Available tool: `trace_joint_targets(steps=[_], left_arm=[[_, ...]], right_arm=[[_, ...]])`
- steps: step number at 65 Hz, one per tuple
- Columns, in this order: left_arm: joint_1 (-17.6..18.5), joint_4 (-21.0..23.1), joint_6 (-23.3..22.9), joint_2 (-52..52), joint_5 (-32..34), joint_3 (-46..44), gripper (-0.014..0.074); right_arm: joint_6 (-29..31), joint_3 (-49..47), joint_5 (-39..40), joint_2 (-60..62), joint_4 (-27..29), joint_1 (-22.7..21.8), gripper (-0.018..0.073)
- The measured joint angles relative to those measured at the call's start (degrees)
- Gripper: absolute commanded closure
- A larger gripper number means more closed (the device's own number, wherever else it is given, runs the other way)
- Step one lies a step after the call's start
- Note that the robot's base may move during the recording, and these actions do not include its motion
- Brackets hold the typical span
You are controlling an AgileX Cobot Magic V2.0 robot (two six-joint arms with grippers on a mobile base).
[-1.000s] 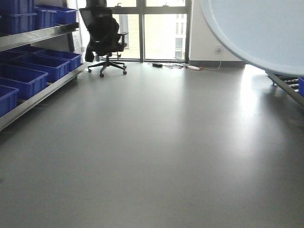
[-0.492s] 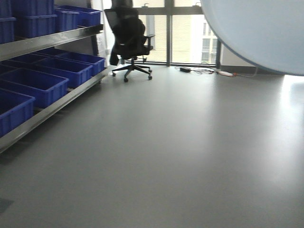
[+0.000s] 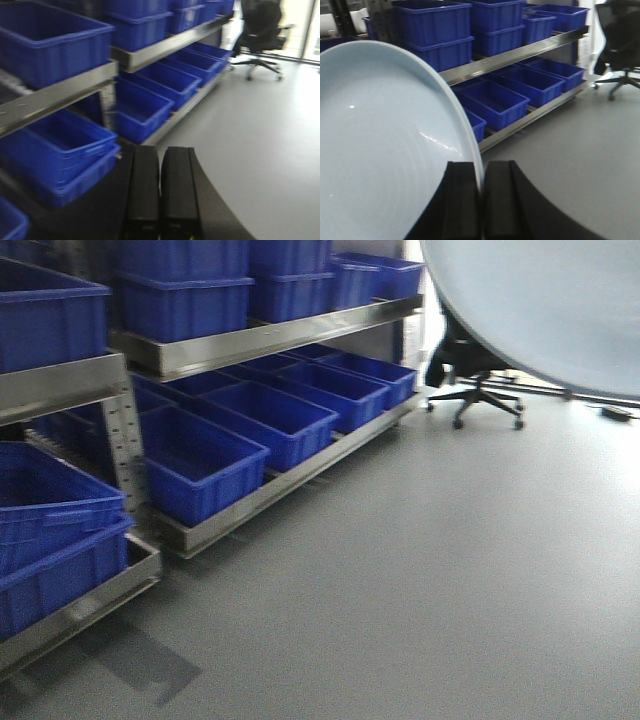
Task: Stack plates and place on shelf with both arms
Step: 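Turn and drive the base up to the shelf of blue bins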
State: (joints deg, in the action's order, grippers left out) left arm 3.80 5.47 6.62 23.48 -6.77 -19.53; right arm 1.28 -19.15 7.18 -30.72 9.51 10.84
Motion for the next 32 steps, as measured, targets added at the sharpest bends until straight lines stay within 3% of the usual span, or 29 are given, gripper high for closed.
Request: trace_joint_targets(steps=[32], left_arm=[[0.0,0.0,0.0,0.0,0.0,0.0,0.0514]], right_arm=[[0.0,0.0,0.0,0.0,0.0,0.0,0.0503]])
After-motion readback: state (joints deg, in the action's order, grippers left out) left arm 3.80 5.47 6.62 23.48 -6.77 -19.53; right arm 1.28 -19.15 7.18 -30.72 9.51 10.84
